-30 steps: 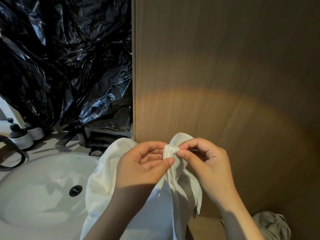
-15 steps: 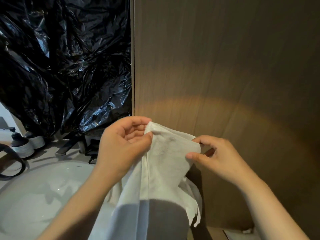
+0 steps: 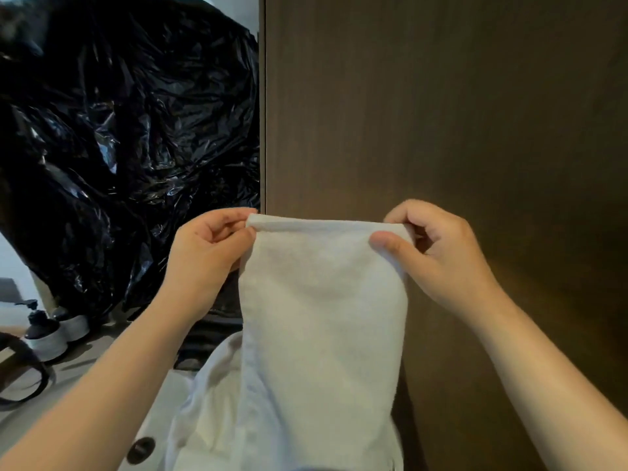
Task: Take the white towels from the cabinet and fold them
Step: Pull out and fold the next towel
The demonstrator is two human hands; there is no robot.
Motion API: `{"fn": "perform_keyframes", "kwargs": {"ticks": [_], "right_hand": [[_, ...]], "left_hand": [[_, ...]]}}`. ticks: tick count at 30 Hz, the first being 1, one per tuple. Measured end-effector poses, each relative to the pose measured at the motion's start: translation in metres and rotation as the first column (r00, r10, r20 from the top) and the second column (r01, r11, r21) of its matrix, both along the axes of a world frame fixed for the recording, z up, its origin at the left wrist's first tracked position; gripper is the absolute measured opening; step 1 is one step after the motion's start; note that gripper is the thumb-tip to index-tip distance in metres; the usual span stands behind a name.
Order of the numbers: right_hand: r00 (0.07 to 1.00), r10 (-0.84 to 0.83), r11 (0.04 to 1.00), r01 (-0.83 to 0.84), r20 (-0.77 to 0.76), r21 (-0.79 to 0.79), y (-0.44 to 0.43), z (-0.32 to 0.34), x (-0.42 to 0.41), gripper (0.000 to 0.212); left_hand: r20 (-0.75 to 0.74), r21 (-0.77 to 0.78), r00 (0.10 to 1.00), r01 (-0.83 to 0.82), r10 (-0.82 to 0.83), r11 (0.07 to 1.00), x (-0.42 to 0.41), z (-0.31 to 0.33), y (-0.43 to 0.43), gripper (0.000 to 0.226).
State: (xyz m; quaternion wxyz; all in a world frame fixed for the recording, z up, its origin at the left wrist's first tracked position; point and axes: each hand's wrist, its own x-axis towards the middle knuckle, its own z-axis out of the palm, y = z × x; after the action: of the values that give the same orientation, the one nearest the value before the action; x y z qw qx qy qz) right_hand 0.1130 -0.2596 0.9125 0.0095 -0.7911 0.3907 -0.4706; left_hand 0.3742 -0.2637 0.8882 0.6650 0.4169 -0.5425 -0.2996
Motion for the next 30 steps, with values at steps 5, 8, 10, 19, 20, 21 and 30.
{"fn": "perform_keyframes", "kwargs": {"ticks": [5,8,10,19,20,21,30], "right_hand": [[0.985,0.056,0.998,-0.06,0.162,0.017,-0.004,0.047,0.014,0.007],[0.978,0.061,0.998,-0.056,0.2,-0.031,-0.003,0.064,0.014,0.011],[0.977,0.053,0.997,-0.04,0.205,-0.068,-0.001,0.07,0.014,0.02],[0.994,-0.095,0.987,0.1,-0.05,0.125,0.004,0.074,0.008,0.058],[0.99,-0.1,0.986,0.113,-0.1,0.126,0.006,0.076,0.01,0.059],[0.988,-0.084,0.987,0.101,-0.128,0.129,0.008,0.077,0.013,0.059],[0.993,0.122,0.973,-0.118,-0.006,0.196,0.013,0.065,0.019,0.014]], "left_hand": [[-0.029,-0.085,1.0,-0.004,0.001,0.996,0.003,0.036,0.001,0.022],[-0.059,-0.145,0.998,-0.021,0.013,0.989,0.004,0.053,0.003,0.024],[-0.086,-0.174,0.996,-0.02,0.005,0.985,0.005,0.062,0.002,0.024],[-0.08,-0.264,0.996,0.013,-0.035,0.964,-0.006,0.066,0.004,0.02],[-0.058,-0.281,0.997,0.028,-0.046,0.959,-0.013,0.067,0.005,0.02],[-0.038,-0.293,0.997,0.056,-0.07,0.955,-0.021,0.068,0.005,0.02],[-0.002,-0.297,0.975,0.213,-0.223,0.931,-0.059,0.056,0.005,0.012]]}}
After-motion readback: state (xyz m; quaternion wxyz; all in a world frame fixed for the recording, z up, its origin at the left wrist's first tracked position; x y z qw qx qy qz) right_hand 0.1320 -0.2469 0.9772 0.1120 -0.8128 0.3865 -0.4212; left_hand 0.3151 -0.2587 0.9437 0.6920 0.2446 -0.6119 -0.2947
